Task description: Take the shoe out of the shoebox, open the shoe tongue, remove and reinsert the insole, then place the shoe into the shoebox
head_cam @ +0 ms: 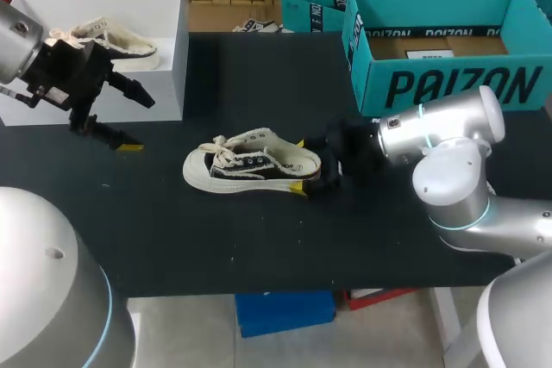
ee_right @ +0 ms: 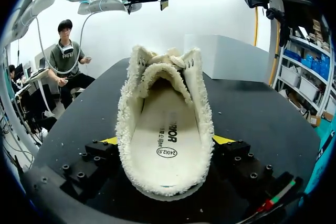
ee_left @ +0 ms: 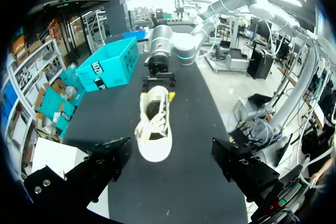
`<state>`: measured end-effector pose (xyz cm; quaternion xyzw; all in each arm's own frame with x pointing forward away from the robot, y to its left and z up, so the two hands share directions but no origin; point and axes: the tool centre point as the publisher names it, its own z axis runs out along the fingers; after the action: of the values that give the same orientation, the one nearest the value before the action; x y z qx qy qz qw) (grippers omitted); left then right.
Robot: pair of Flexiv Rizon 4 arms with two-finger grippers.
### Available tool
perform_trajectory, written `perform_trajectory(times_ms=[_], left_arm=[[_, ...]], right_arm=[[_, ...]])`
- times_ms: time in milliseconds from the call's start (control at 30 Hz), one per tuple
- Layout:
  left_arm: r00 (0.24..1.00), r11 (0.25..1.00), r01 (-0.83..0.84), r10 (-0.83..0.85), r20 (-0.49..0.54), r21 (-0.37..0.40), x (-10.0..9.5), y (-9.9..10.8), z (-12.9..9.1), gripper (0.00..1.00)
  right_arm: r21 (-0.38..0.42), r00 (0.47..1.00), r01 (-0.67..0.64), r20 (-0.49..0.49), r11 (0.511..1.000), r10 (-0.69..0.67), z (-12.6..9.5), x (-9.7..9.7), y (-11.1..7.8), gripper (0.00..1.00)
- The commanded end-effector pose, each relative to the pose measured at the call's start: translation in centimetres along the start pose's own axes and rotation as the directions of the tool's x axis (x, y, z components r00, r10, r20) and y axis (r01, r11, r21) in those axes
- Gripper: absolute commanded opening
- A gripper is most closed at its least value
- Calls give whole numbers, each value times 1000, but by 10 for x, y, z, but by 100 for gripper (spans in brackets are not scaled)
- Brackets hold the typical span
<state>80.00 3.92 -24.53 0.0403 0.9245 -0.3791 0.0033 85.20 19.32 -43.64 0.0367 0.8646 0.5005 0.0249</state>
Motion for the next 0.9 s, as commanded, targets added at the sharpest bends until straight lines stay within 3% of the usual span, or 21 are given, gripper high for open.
perform_trajectory(times_ms=[33, 367, 533, 600, 900], left_arm=[[1000, 1000, -2, 2, 4, 0, 0, 1, 1, 100], [1000, 1000, -2, 2, 4, 0, 0, 1, 1, 100], [1000, 998, 15, -16, -4, -65, 5, -14, 15, 100], [997, 983, 73, -70, 24, -168, 6, -17, 22, 100], [961, 926, 278, -268, 75, -257, 9, -30, 47, 100]], right_arm=[[12, 1000, -3, 3, 1000, 3, 3, -1, 2, 0], [12, 1000, -3, 3, 1000, 3, 3, -1, 2, 0], [12, 1000, -3, 3, 1000, 3, 3, -1, 2, 0], [12, 1000, -3, 3, 1000, 3, 3, -1, 2, 0], [12, 1000, -3, 3, 1000, 3, 3, -1, 2, 0]])
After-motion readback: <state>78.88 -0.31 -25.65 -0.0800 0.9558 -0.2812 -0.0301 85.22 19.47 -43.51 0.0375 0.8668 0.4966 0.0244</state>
